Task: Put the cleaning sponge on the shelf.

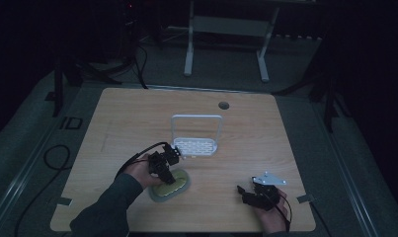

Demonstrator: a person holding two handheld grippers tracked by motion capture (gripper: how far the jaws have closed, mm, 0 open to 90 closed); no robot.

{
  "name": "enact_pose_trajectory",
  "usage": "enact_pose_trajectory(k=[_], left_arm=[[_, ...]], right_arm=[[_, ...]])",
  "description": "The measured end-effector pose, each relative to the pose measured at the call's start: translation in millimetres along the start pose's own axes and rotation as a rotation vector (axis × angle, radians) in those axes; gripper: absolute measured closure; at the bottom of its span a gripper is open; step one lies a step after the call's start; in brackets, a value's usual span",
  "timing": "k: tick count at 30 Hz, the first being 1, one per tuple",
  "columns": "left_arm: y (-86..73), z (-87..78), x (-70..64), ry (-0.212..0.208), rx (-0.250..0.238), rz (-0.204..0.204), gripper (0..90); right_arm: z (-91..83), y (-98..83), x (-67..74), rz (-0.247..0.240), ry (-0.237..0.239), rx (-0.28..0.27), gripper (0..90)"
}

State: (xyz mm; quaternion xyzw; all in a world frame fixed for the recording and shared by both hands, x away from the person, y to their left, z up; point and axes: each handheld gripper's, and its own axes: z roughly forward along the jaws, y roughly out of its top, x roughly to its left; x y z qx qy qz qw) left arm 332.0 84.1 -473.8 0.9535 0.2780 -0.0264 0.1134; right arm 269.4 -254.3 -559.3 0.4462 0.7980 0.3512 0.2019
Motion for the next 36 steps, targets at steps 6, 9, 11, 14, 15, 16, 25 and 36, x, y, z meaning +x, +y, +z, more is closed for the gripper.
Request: enact_pose_trajectory(k=[6,9,11,14,15,16,25,36], left_arm=[[8.9,5.6,2.1,-0.018,0.055,0.011,67.9],[11.1,6.2,2.3,-0.023,0.066,0.011,70.0],[12.1,5.7,2.0,-0.022,0.073,0.015,70.3],[13.5,5.6,1.2,-0.022,0.088,0.028,71.0],[14.7,5.4,0.6,-0.023,0.103,0.042,71.2],[14.7,5.4,0.6,-0.023,0.103,0.042,71.3],[18.1,5.7,2.7,-0.028,0.135,0.067,71.5],[22.1,-0.4,6.0,-0.004,0.135,0.083,71.8]], right_arm=[[0.0,0.0,0.0,0.001,0.000,0.000,30.0],[0.0,0.0,0.0,0.000,0.000,0.000,30.0],[0.0,0.0,0.0,0.001,0.000,0.000,30.0],[0.0,0.0,0.0,0.001,0.000,0.000,30.0],[0.0,0.0,0.1,0.001,0.000,0.000,30.0],[0.0,0.0,0.1,0.001,0.000,0.000,30.0],[0.0,0.0,0.0,0.000,0.000,0.000,30.0],[0.0,0.0,0.0,0.001,0.000,0.000,30.0]])
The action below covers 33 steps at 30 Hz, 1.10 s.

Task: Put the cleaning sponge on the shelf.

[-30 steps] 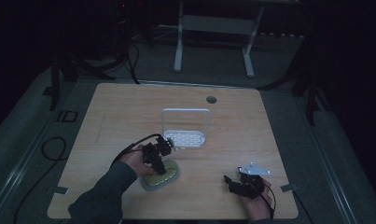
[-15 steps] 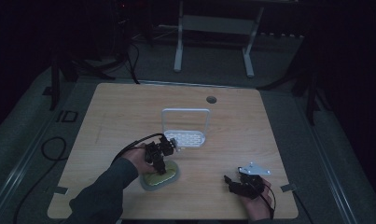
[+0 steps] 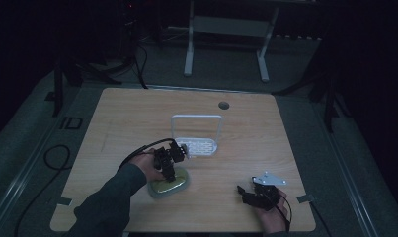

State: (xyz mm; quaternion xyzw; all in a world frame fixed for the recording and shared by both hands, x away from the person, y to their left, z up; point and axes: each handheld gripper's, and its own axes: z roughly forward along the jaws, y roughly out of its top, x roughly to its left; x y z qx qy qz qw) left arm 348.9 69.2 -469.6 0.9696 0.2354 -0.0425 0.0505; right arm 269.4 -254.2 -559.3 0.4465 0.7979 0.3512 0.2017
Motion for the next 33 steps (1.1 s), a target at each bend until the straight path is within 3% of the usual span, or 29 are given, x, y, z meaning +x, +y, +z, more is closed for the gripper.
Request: enact_pose_trajectory(k=[15,20,33], left_arm=[[2.4,-15.7,3.3,0.057,-0.038,0.014,71.9],[2.7,-17.8,6.1,0.046,-0.069,0.036,71.9],[6.4,-21.3,8.8,0.081,-0.105,0.058,71.8]], right_arm=[[0.0,0.0,0.0,0.000,0.000,0.000,30.0],[0.0,0.0,0.0,0.000,0.000,0.000,30.0],[0.0,0.0,0.0,0.000,0.000,0.000,30.0]])
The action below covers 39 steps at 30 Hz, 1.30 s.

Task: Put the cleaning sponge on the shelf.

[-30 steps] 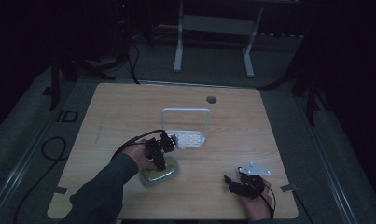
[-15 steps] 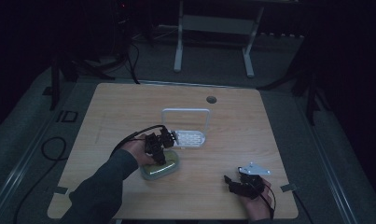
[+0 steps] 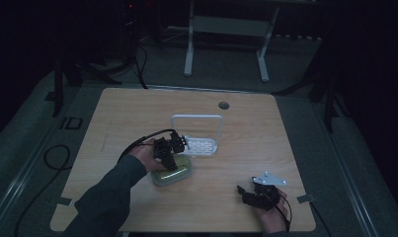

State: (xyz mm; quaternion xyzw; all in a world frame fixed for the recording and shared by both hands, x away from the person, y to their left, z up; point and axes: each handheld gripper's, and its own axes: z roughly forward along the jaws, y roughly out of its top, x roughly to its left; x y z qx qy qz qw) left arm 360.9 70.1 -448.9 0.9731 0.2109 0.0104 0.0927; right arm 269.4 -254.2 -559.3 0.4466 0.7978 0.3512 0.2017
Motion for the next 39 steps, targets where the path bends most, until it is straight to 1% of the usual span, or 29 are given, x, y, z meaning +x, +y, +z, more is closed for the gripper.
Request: enact_pose_trajectory(k=[4,5,6,8,12,14,15,21,24,26,27,34,35,39], left_arm=[[3.3,-1.5,-1.2,0.019,-0.009,0.024,71.8],[4.3,-1.9,-1.5,0.020,-0.011,0.025,71.8],[5.6,-2.9,-1.1,0.024,-0.005,0.038,71.8],[7.3,-3.2,-2.1,0.028,-0.008,0.039,71.8],[9.7,-3.4,-1.9,0.038,-0.016,0.064,71.8],[9.9,-3.1,-2.0,0.040,-0.019,0.064,71.8],[9.8,-3.2,-0.9,0.045,-0.023,0.084,71.7],[12.2,-6.5,-0.4,0.067,-0.028,0.107,71.8],[14.5,-8.9,-0.5,0.080,-0.027,0.128,71.8],[14.5,-8.9,-0.5,0.080,-0.027,0.128,71.8],[15.9,-10.2,-0.6,0.087,-0.035,0.140,71.8],[18.3,-7.4,-0.7,0.095,-0.042,0.165,71.8],[18.6,-6.9,0.2,0.101,-0.042,0.174,71.8],[18.8,-5.4,2.3,0.114,-0.045,0.183,71.8]], right_arm=[[0.0,0.0,0.0,0.000,0.000,0.000,30.0],[0.0,0.0,0.0,0.000,0.000,0.000,30.0],[0.0,0.0,0.0,0.000,0.000,0.000,30.0],[0.0,0.0,0.0,0.000,0.000,0.000,30.0],[0.0,0.0,0.0,0.000,0.000,0.000,30.0],[0.0,0.0,0.0,0.000,0.000,0.000,30.0],[0.0,0.0,0.0,0.000,0.000,0.000,30.0],[0.0,0.0,0.0,0.000,0.000,0.000,30.0],[0.0,0.0,0.0,0.000,0.000,0.000,30.0],[0.0,0.0,0.0,0.000,0.000,0.000,30.0],[0.0,0.0,0.1,0.001,0.000,0.000,30.0],[0.0,0.0,0.1,0.002,0.000,0.000,30.0],[0.0,0.0,0.1,0.001,0.000,-0.001,30.0],[0.0,0.0,0.0,0.001,0.000,0.000,30.0]])
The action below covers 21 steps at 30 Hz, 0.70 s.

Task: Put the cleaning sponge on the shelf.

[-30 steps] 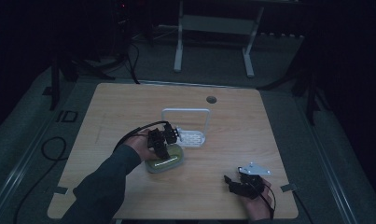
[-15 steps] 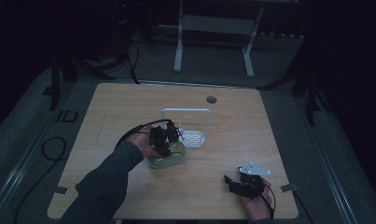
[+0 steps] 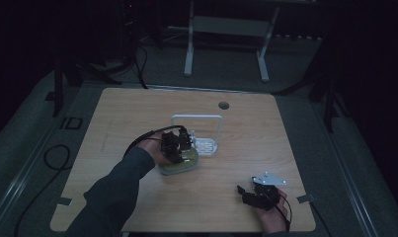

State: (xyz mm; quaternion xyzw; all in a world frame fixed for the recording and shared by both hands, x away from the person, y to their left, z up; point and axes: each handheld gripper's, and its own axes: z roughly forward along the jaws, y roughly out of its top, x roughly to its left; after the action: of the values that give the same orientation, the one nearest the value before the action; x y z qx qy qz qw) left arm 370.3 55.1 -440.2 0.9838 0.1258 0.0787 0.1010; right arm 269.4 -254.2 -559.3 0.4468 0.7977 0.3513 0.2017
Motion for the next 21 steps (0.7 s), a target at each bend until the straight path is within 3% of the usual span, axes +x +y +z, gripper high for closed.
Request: enact_pose_trajectory(k=[9,18,21], left_arm=[[4.5,0.1,1.2,0.017,-0.012,0.032,71.8],[13.3,-1.4,0.5,0.026,-0.035,0.111,71.8],[15.5,-2.0,1.0,0.028,-0.043,0.120,71.8]], right_arm=[[0.0,0.0,0.0,0.000,0.000,0.000,30.0],[0.0,0.0,0.0,0.000,0.000,0.000,30.0],[0.0,0.0,0.0,0.000,0.000,0.000,30.0]])
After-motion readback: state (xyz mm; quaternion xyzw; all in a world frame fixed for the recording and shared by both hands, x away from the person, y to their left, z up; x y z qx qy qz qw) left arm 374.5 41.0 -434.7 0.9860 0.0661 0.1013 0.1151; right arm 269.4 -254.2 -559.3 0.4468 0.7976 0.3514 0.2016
